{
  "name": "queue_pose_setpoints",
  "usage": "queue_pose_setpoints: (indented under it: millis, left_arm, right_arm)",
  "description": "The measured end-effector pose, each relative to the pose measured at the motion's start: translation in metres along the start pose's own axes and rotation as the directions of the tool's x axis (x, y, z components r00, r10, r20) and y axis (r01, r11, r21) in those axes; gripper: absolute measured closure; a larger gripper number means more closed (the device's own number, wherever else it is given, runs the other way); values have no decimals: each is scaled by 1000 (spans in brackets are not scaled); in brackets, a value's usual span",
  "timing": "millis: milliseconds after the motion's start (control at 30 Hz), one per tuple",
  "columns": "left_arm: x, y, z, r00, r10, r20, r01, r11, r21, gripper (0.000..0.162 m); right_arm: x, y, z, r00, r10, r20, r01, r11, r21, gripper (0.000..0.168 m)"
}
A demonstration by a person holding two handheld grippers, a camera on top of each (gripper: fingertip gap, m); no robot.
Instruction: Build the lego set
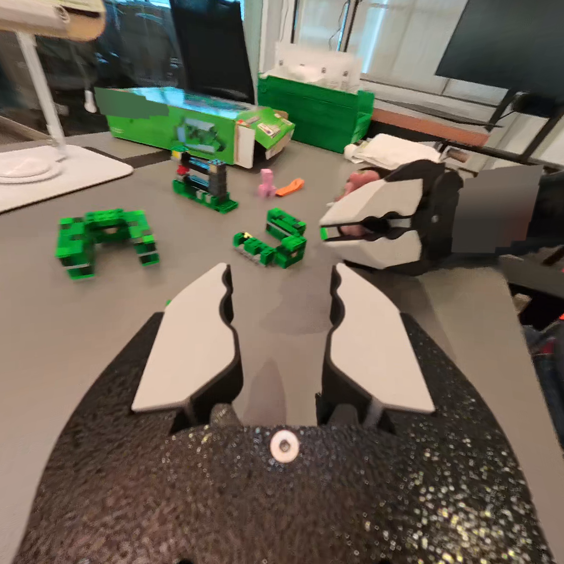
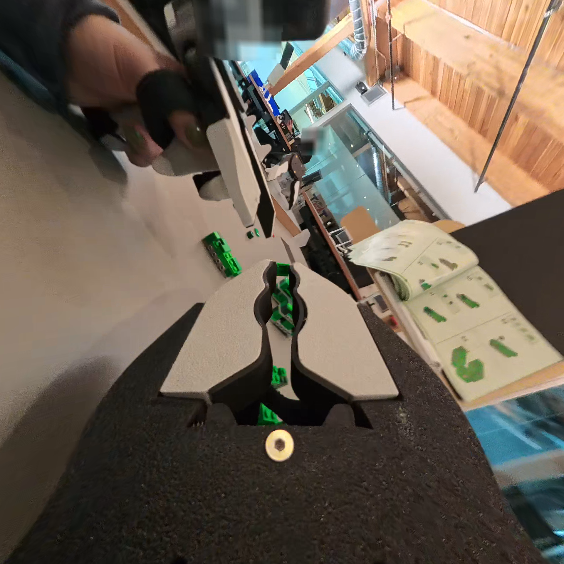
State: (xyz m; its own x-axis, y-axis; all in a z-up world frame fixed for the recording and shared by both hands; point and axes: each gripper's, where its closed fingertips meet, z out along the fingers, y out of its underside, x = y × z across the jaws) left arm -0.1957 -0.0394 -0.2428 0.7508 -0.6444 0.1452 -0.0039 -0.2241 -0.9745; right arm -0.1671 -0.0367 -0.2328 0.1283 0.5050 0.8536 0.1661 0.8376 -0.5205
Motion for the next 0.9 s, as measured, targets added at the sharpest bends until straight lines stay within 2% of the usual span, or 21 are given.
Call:
queue_pose_setpoints:
  millis: [33,167,300,467,667,900]
  left_arm:
    - [5,0,2,1000,0,-23,0,1000,3,105]
    - [15,-9,0,995,-11,-102,18,997,70,137]
    - [17,-8,3,987,-78,-142,87,995,57,138]
    - [29,-3,7,979,-45,-197,48,999,14,153]
    - [32,2,11,981,-23,-190,19,1000,-22,145]
    - [30,2,11,982,-35,-184,32,999,-21,148]
  right_arm:
    - [0,2,2,999,-38,-9,38,999,-7,161]
    - [-1,4,3,994,-108,-21,108,994,-25,161]
    - [-9,-4,2,981,-196,-15,196,981,-2,161]
    - [-15,-8,2,974,-228,-8,228,974,10,161]
    - [-17,-8,2,970,-244,-1,244,970,9,161]
    - [-20,-10,2,961,-275,-2,275,961,16,162]
